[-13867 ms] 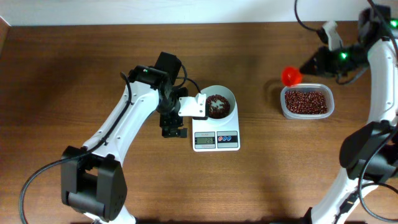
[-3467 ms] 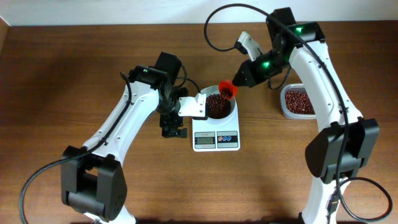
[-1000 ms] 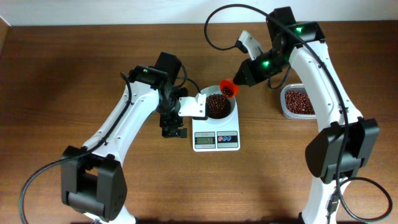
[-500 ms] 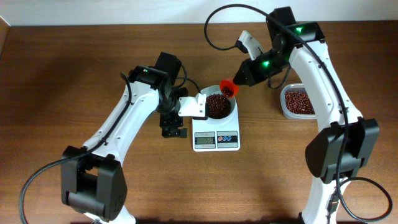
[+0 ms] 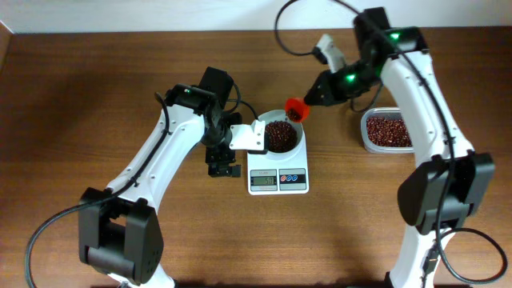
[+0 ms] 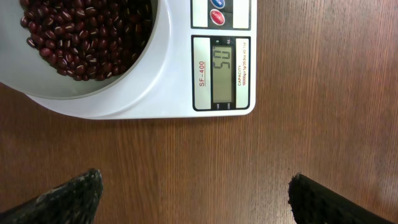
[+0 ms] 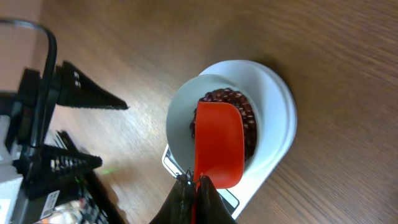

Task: Scoop item into bowl and weigh 50g on scale
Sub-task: 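Return the scoop with the right gripper to the bean tub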

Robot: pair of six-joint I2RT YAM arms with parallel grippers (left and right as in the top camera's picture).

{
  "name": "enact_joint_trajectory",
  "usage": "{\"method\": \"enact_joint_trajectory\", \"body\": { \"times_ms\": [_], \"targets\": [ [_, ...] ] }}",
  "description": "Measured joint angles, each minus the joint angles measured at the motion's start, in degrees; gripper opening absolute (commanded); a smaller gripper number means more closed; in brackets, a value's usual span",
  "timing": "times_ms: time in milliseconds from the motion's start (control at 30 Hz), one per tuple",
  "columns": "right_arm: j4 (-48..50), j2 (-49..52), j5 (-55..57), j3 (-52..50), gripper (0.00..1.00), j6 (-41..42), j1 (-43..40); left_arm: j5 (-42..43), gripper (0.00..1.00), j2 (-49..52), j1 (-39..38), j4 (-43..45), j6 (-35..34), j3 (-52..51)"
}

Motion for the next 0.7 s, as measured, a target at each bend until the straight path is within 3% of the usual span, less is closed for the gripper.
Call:
{"method": "enact_joint_trajectory", "body": {
  "times_ms": [400, 700],
  "targets": [
    [-6.6, 0.0, -1.6, 0.0, 0.04, 1.6, -17.7, 0.0, 0.98, 0.0, 0.0, 0.0, 0.0, 0.0],
    [-10.8, 0.0, 11.0, 0.0, 0.04, 1.7, -22.6, 0.0, 0.98, 0.0, 0.0, 0.0, 0.0, 0.0]
  ]
}}
